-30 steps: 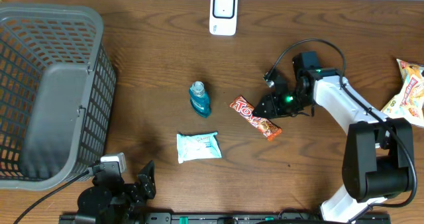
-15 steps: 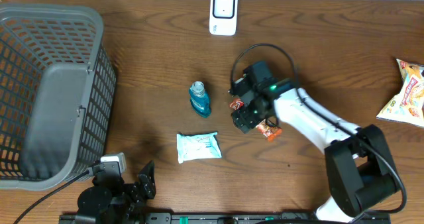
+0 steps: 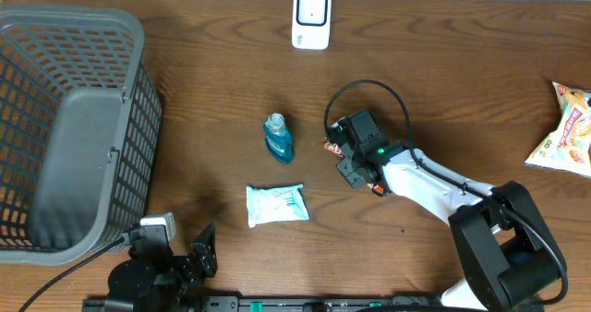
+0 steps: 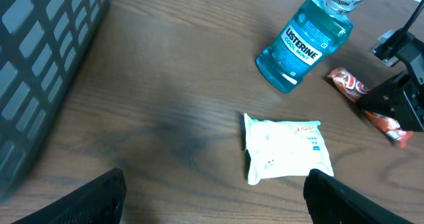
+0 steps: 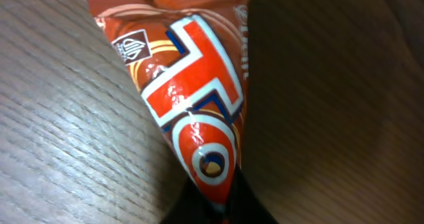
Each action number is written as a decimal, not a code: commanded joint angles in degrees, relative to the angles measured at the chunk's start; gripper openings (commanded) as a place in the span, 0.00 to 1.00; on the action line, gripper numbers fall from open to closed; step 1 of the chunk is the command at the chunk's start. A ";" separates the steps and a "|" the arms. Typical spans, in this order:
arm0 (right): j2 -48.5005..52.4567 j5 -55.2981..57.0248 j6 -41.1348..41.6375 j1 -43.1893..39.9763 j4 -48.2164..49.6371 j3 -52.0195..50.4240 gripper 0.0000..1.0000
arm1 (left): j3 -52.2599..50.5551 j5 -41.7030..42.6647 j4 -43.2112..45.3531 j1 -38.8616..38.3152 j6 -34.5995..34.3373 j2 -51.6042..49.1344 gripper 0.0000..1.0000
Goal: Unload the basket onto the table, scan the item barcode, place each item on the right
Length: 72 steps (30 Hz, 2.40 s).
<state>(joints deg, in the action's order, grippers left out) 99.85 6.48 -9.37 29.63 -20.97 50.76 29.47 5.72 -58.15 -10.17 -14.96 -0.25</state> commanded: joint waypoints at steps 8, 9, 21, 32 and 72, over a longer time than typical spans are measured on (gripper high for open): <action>2.38 -29.33 1.57 -8.33 -17.18 10.34 0.01 | 0.00 0.28 -0.07 0.24 0.55 0.04 0.86; 2.38 -33.97 0.44 -9.94 -19.32 11.80 0.01 | 0.00 0.28 -0.07 0.24 0.55 0.04 0.86; 2.38 -82.14 -16.63 -22.16 -34.01 14.16 0.01 | 0.00 0.28 -0.07 0.24 0.55 0.04 0.86; 2.38 -95.97 -1.70 -21.73 -36.68 14.16 0.01 | 0.00 0.28 -0.07 0.24 0.55 0.04 0.86; 2.43 -46.58 7.52 -20.35 -4.50 15.85 0.01 | 0.00 0.28 -0.07 0.24 0.55 0.04 0.86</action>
<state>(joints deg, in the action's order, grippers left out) 101.97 -47.57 -11.05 7.94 -27.09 64.58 29.47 5.72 -58.17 -10.17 -14.96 -0.25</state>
